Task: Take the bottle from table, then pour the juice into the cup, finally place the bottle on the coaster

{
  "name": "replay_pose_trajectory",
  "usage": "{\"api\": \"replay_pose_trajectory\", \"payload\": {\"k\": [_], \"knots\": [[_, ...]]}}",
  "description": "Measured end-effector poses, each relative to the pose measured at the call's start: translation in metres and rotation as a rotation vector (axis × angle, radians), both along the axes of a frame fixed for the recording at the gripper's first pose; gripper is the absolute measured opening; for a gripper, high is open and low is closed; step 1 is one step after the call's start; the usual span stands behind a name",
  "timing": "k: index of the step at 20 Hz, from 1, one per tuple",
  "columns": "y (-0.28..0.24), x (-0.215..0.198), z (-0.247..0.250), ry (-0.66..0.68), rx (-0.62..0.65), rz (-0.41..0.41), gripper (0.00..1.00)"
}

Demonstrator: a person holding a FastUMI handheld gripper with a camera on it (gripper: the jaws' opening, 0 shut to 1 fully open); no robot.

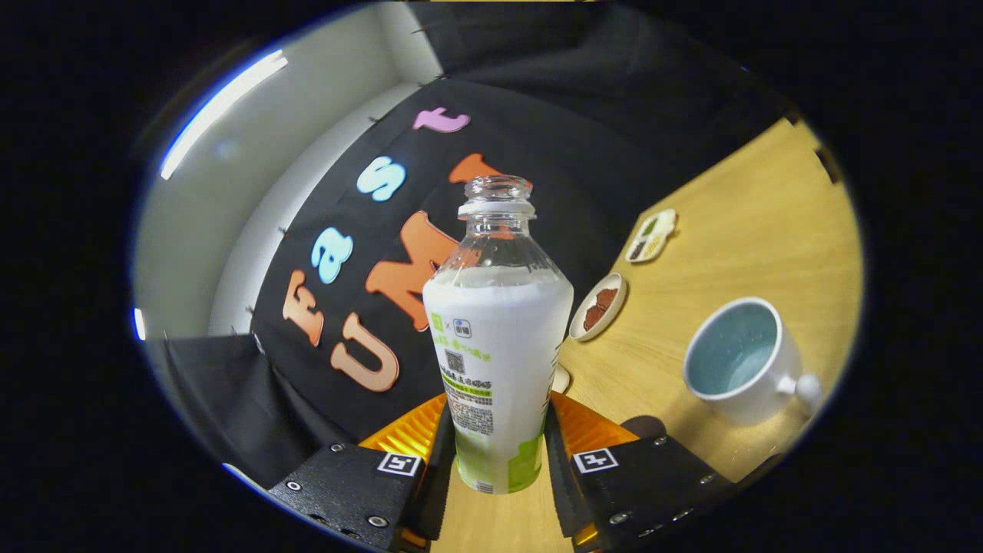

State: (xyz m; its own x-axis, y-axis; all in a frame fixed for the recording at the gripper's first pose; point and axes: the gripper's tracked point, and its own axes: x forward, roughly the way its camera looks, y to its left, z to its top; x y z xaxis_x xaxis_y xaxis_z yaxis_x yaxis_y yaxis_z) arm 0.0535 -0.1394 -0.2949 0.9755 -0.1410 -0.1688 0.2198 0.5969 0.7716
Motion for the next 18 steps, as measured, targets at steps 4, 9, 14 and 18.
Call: {"api": "replay_pose_trajectory", "payload": {"k": [4, 9, 14, 18], "knots": [[0.010, 0.004, 0.013, 0.018, -0.310, 0.080, 0.57], [0.003, 0.035, 0.005, 0.102, -0.622, 0.124, 0.57], [-0.001, 0.046, -0.037, 0.268, -0.868, 0.181, 0.57], [0.006, 0.046, -0.071, 0.361, -0.888, 0.234, 0.58]]}}
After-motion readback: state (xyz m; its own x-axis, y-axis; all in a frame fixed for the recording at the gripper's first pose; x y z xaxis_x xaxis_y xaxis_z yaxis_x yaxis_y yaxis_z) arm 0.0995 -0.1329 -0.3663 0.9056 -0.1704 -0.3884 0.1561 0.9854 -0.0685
